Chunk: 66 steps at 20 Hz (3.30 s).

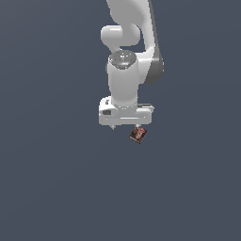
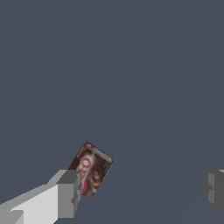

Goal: Pick up the object and move it to a goal position.

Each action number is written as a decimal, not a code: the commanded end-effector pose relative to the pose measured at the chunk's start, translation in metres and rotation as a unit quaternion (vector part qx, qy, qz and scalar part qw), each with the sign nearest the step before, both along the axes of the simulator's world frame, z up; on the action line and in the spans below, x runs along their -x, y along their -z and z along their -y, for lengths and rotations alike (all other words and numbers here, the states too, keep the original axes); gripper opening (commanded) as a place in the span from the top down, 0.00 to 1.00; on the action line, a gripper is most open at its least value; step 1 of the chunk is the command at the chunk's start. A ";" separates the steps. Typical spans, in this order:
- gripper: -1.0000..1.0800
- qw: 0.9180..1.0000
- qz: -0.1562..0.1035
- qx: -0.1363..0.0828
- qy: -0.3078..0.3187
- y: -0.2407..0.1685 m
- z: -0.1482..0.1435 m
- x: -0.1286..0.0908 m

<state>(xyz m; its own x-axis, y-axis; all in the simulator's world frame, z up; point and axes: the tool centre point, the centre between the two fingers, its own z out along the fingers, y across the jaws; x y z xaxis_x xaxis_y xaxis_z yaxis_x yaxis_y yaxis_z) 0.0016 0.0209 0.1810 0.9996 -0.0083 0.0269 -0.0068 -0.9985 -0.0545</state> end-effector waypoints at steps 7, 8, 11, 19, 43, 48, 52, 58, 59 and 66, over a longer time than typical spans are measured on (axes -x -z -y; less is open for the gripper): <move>0.04 1.000 -0.006 -0.006 -0.009 0.002 -0.004 -0.001; 0.04 1.000 -0.007 -0.007 -0.011 0.002 -0.004 -0.001; 0.04 1.000 -0.008 -0.008 -0.013 0.002 -0.003 -0.001; 0.04 1.000 -0.009 -0.006 0.003 0.009 -0.008 0.002; 0.04 0.979 -0.021 0.014 0.204 0.089 -0.063 0.047; 0.04 0.970 -0.021 0.018 0.240 0.102 -0.071 0.057; 0.04 0.965 -0.021 0.021 0.260 0.110 -0.076 0.063; 0.04 0.961 -0.021 0.022 0.274 0.115 -0.079 0.067; 0.04 0.961 -0.021 0.022 0.275 0.115 -0.079 0.068; 0.04 0.961 -0.021 0.022 0.274 0.123 -0.079 0.068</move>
<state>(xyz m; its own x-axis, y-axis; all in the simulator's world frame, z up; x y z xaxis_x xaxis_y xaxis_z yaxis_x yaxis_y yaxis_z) -0.0658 0.0999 0.0616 0.8462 -0.5329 0.0001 -0.5329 -0.8462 -0.0008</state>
